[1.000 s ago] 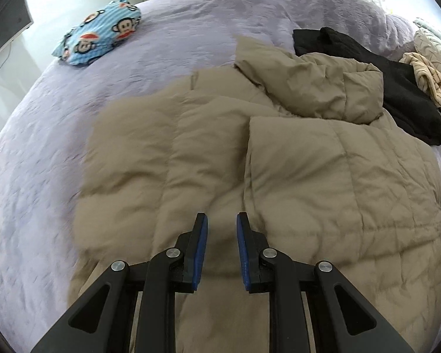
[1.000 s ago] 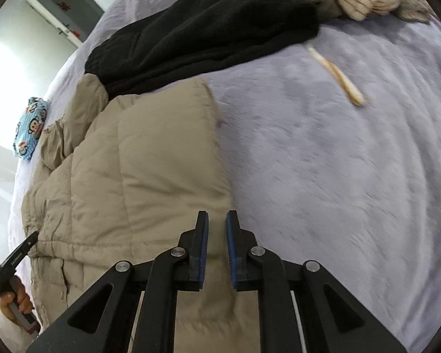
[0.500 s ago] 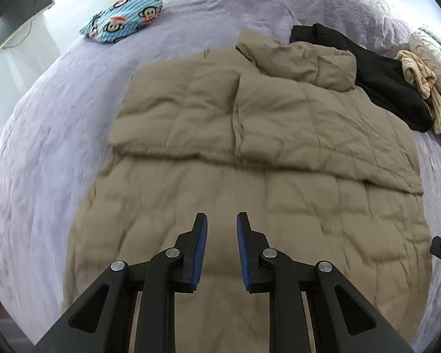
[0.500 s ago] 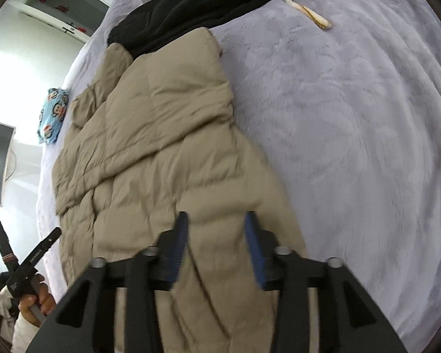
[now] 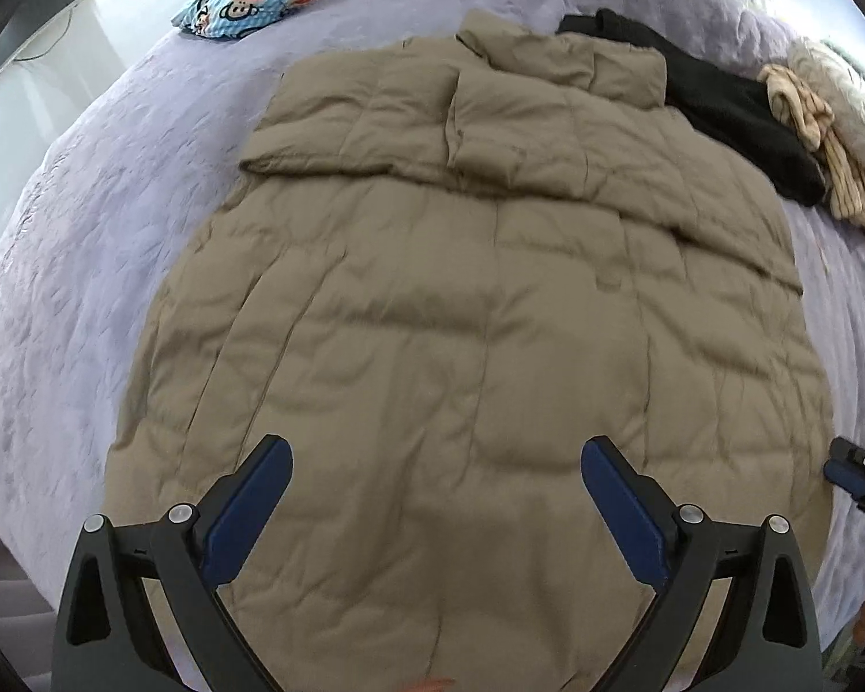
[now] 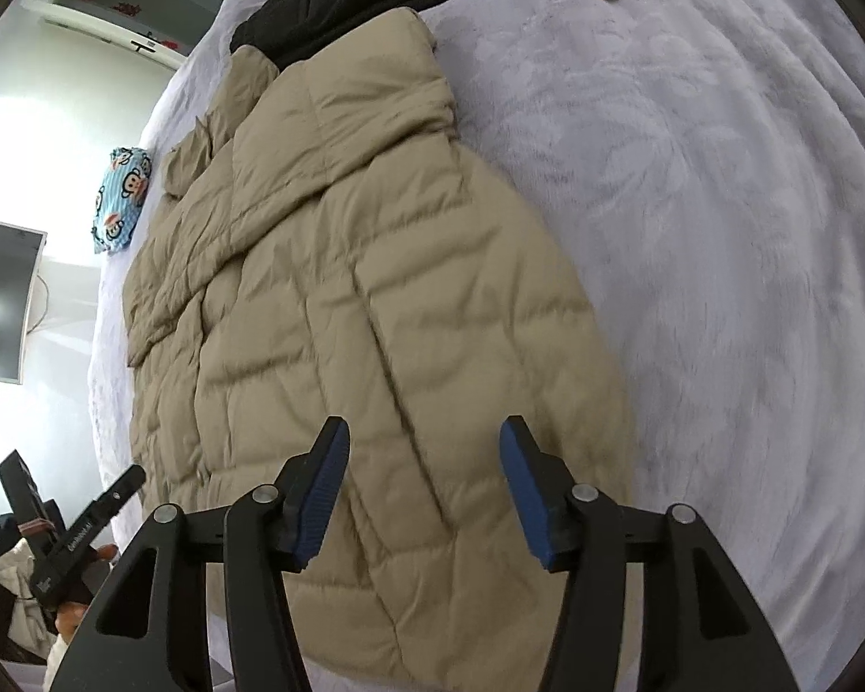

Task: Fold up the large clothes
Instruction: 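Open both tools and smooth the folded jacket flat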

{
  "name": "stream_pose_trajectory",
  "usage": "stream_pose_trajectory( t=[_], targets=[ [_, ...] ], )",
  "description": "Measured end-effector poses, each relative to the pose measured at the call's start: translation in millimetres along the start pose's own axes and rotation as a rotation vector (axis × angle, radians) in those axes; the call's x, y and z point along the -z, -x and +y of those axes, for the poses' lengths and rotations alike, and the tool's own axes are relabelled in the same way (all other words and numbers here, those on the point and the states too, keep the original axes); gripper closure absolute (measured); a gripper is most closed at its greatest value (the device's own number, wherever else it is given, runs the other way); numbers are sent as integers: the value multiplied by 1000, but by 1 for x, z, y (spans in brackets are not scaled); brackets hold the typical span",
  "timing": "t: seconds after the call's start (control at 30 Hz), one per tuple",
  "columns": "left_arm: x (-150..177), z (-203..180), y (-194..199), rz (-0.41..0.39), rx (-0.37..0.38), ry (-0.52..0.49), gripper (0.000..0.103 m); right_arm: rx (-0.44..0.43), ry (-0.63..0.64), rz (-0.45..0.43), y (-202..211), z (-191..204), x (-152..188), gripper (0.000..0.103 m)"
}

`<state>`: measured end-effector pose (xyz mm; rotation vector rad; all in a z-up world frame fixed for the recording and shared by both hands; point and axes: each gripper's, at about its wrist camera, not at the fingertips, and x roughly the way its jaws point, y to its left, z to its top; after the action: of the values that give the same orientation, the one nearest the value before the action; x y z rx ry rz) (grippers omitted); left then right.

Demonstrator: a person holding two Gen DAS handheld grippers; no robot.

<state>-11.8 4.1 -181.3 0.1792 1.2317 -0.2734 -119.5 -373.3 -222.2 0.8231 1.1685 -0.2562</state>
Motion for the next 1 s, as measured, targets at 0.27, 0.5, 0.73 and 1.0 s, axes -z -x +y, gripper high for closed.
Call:
stream_pose_trajectory(
  t=[0.27,0.5,0.73,1.0],
  targets=[
    [30,18,1,45,0,-15,2,-21,-52,-35,7,5,47,22],
    [48,37,0,82,2,-31,2,-20,-109,-65,15,12,87,21],
    [60,53,0,106,18,-37,2,-58,-218,-93,17,7,119,0],
    [68,73,-3,110,-42,-44,2,-72,-327,-49,3,-8,139,0]
  ],
)
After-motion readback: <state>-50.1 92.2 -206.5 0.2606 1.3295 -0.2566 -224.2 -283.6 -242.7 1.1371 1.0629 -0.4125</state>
